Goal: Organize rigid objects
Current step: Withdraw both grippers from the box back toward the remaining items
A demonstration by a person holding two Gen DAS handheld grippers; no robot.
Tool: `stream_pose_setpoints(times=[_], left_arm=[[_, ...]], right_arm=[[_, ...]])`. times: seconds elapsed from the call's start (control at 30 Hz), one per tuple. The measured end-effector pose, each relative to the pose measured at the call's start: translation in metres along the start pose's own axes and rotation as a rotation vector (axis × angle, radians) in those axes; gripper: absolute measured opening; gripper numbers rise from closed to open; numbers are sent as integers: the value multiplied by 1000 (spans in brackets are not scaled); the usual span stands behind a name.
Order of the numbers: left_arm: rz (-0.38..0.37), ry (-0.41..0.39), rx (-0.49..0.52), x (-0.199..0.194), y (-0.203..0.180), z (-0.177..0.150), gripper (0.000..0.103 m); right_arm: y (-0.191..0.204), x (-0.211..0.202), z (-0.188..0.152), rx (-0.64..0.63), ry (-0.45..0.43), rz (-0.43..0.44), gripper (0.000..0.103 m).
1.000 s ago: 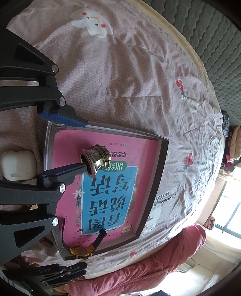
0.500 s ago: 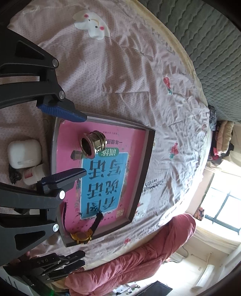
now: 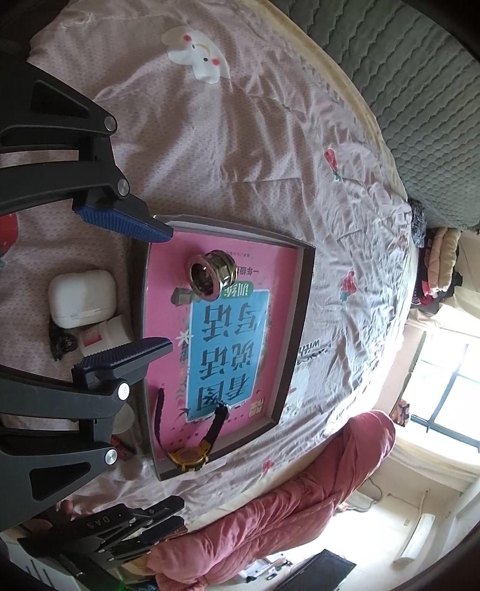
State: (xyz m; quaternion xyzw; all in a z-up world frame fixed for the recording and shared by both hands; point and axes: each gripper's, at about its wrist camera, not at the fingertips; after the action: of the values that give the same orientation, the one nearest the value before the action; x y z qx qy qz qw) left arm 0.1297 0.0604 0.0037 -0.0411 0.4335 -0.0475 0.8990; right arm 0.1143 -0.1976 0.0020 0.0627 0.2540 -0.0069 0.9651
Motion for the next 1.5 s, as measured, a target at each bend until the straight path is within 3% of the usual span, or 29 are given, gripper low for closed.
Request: stream_pose_setpoints(times=[0.8, 1.5], left_arm=[[-38, -4, 36, -28, -7, -25, 55], [-35, 68, 99, -26, -16, -54, 55]], right_arm=[[-3, -49, -18, 46, 49, 11, 53], [11, -62, -34, 0, 122, 23, 53]])
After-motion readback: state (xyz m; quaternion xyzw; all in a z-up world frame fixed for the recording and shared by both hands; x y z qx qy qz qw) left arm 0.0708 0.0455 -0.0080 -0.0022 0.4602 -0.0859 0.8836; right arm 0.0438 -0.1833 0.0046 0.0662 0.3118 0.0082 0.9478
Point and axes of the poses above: each gripper's, at about its wrist camera, not at the fingertips, and x roughly the way its jaws point, y to its left, z to its top, and after that the axes turned 12 degrees about x, right-handed
